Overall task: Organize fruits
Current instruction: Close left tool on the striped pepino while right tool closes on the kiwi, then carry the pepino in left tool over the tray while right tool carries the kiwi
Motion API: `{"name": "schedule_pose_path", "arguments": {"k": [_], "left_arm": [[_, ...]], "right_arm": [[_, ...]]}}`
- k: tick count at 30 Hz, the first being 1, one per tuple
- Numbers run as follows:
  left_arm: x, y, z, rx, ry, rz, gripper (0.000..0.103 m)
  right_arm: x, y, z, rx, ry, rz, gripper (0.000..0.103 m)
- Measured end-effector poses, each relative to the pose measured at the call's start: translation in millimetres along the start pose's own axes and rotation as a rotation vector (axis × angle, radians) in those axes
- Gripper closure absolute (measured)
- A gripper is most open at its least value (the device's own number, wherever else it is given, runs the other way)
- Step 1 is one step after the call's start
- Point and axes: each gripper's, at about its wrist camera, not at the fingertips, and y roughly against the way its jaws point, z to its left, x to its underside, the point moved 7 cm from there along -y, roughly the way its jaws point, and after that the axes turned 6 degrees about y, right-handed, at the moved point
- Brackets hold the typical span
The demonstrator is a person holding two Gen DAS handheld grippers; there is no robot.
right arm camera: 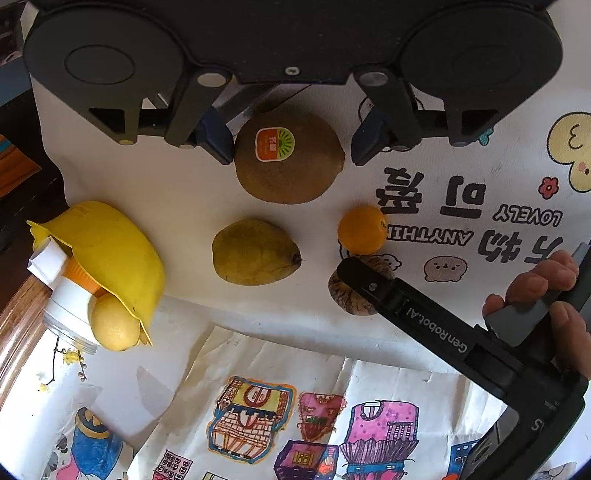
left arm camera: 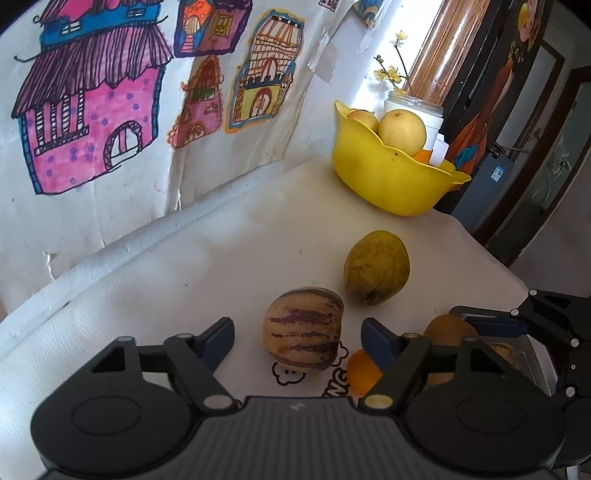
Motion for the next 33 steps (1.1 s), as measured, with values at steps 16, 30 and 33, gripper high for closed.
{"name": "schedule_pose_path", "arguments": {"k": [16,30,33], "left_arm": [[-1,-3,-2,-0.027,-0.026,0.025,0.057],[7,12,4,-0.069,-0.036,-0.008,0.057],[8,15,4,-0.074,-0.037,-0.01,0.057]], "right_arm": [[-1,-2,-5,0.008,-0.054,-0.034,0.039],[3,11,-10,-0.033,-0.096,-0.098,0.039],[3,12,-12,-0.035,-0.106,-0.105,0.039]]}}
